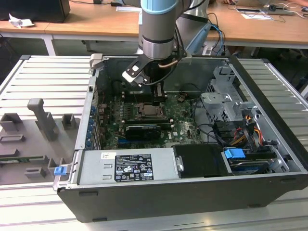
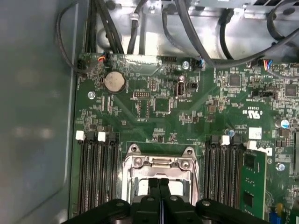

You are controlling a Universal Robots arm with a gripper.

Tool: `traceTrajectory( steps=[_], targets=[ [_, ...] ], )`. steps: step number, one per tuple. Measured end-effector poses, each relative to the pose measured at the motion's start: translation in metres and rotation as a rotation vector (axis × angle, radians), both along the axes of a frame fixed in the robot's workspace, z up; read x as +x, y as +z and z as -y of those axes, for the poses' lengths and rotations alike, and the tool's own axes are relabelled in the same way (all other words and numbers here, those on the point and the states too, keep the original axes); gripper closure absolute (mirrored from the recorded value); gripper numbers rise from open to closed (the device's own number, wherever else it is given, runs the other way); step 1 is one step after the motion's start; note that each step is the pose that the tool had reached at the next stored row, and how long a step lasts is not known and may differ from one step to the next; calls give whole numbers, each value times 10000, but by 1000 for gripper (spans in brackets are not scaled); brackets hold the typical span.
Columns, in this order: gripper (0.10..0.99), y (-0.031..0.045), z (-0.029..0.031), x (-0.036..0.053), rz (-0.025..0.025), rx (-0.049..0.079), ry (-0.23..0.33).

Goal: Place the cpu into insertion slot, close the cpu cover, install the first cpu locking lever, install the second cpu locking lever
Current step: 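Close the cpu cover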

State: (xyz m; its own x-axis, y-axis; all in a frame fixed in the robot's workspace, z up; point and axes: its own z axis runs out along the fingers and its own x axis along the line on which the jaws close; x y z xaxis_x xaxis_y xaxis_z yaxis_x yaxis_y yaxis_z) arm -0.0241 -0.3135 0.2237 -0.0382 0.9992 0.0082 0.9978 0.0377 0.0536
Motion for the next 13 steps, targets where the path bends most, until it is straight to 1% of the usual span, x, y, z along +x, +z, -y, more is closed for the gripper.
traceTrajectory(
  steps=[2,7,10,13],
  targets=[
    [980,-14,3,-1,15,6,1],
    [980,-43,32,-39,17,53,1],
    [980,-50,35,-107,16,54,2],
    [980,-77,51,-163,15,62,5]
  ],
)
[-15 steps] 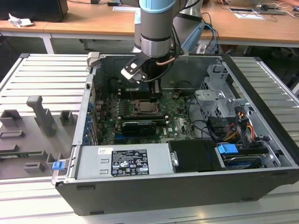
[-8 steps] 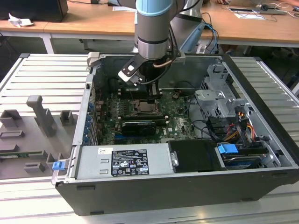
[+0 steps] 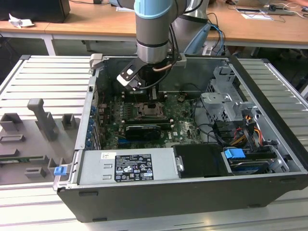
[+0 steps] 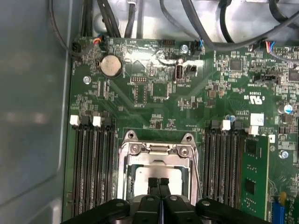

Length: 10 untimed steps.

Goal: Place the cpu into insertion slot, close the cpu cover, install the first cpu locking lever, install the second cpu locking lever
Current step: 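Close the cpu cover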

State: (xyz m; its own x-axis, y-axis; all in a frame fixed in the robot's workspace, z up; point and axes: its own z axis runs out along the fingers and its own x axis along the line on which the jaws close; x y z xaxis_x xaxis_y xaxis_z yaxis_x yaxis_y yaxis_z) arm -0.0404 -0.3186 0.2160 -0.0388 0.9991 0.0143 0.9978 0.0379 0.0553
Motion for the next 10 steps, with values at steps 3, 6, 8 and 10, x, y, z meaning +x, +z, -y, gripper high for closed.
traceTrajectory(
  steps=[3,6,8,10],
  targets=[
    [980,-6,6,-44,3,19,7],
    [980,-6,7,-104,2,18,13],
    [980,-10,6,-148,2,19,15],
    [980,-35,6,-185,2,18,19]
  ],
)
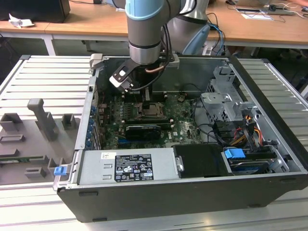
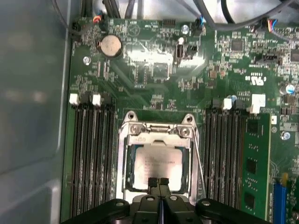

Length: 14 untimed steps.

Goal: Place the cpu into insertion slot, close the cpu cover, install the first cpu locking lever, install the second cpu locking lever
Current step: 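Close the cpu cover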

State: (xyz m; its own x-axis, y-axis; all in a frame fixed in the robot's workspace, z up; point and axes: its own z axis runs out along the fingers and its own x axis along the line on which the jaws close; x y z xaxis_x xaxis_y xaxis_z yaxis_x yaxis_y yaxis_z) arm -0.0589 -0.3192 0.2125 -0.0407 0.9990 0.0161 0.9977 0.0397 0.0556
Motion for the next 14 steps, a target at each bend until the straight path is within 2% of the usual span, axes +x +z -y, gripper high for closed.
traceTrajectory(
  steps=[2,6,11,14],
  targets=[
    [980,-53,0,-6,0,1,3],
    [980,-70,0,-6,-1,3,3],
    [980,-72,0,8,0,6,4],
    [980,-36,0,13,0,6,4]
  ],
)
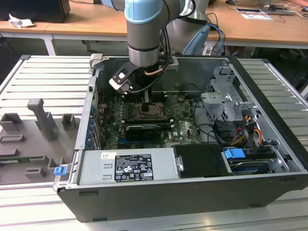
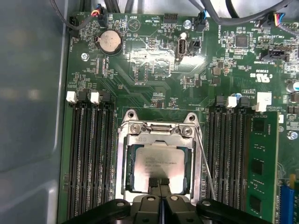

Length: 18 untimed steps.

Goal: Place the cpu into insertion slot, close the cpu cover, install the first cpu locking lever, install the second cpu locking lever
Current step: 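Close the cpu cover, then install the first cpu locking lever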

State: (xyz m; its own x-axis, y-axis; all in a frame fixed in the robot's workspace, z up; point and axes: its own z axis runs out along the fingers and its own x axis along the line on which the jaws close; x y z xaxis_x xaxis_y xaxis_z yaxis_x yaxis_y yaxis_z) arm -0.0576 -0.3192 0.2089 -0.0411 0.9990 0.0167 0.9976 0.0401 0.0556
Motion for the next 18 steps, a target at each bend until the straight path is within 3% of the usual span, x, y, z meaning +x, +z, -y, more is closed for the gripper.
traceTrajectory(
  steps=[4,9,18],
  targets=[
    [980,31,0,10,1,2,0],
    [980,32,0,113,-5,0,-1],
    [980,32,0,147,-5,0,-2]
  ],
)
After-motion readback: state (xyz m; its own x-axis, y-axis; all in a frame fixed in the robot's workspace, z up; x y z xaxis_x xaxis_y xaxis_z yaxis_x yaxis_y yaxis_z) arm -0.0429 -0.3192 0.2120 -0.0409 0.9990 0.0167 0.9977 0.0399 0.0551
